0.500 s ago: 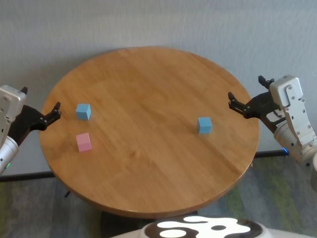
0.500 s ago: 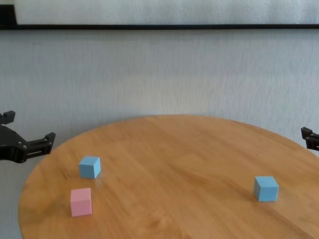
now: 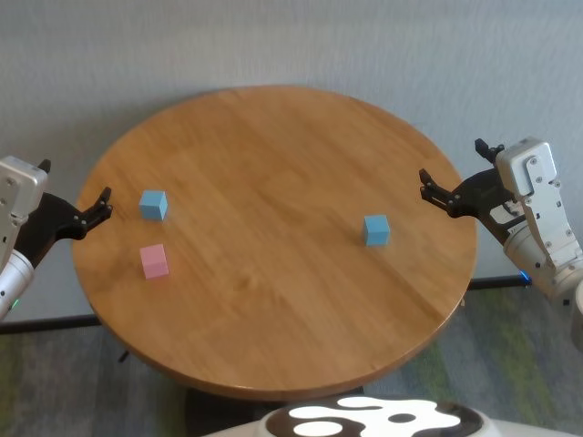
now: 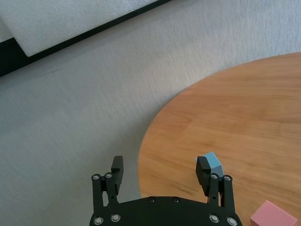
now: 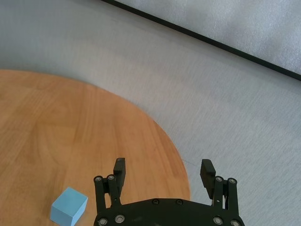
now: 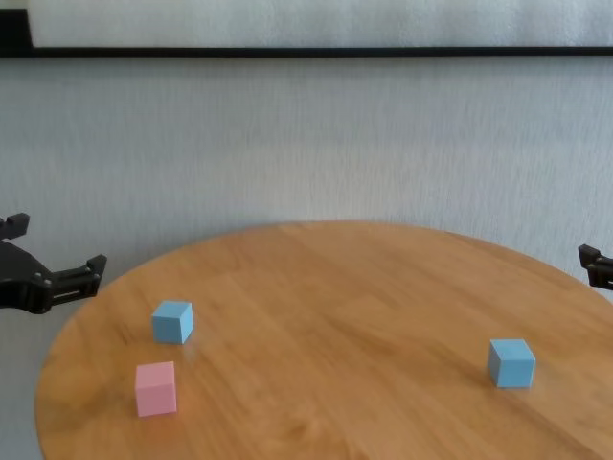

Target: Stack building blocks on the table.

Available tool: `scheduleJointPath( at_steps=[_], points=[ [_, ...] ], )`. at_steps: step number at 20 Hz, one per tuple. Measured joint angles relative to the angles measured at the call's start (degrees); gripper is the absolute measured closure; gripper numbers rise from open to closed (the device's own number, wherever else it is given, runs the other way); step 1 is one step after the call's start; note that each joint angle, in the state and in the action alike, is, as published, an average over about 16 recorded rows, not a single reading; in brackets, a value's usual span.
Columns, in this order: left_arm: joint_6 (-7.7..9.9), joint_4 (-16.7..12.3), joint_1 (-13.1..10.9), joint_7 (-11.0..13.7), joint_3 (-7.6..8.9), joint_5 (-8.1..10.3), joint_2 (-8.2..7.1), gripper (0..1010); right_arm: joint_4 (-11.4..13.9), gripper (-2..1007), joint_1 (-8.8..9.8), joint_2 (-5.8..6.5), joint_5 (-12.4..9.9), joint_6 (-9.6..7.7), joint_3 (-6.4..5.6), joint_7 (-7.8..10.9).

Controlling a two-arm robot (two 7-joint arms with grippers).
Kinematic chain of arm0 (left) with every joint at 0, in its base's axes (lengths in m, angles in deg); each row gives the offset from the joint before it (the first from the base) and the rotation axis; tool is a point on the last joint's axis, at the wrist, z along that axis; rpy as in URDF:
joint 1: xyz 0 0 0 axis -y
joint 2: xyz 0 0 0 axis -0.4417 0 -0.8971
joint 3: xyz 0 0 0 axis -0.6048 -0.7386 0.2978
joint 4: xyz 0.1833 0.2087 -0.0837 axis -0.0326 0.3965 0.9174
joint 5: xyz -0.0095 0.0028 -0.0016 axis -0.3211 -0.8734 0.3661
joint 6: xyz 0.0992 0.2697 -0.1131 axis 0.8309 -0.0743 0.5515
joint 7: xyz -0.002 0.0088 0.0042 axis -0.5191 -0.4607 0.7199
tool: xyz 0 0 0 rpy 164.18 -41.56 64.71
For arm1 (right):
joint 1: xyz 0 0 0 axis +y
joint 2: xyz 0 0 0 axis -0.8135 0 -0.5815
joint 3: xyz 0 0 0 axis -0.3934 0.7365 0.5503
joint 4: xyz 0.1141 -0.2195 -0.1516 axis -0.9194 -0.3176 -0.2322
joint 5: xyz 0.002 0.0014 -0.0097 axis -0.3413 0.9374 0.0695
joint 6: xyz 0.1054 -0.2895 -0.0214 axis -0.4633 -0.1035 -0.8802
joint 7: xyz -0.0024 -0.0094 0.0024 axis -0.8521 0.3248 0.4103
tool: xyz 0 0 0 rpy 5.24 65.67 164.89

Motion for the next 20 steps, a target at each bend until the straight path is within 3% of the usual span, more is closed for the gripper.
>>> scheduleJointPath(
  at_steps=[13,20],
  points=[
    [0.0,0.0,0.0,0.1,0.0,0.0,0.0,10,0.0,0,0.0,0.0,0.0,0.0,0.0,0.0],
    [0.65,-0.5,-0.4,3.8,0.28,1.89,-0.55,10,0.0,0,0.0,0.0,0.0,0.0,0.0,0.0]
  ],
)
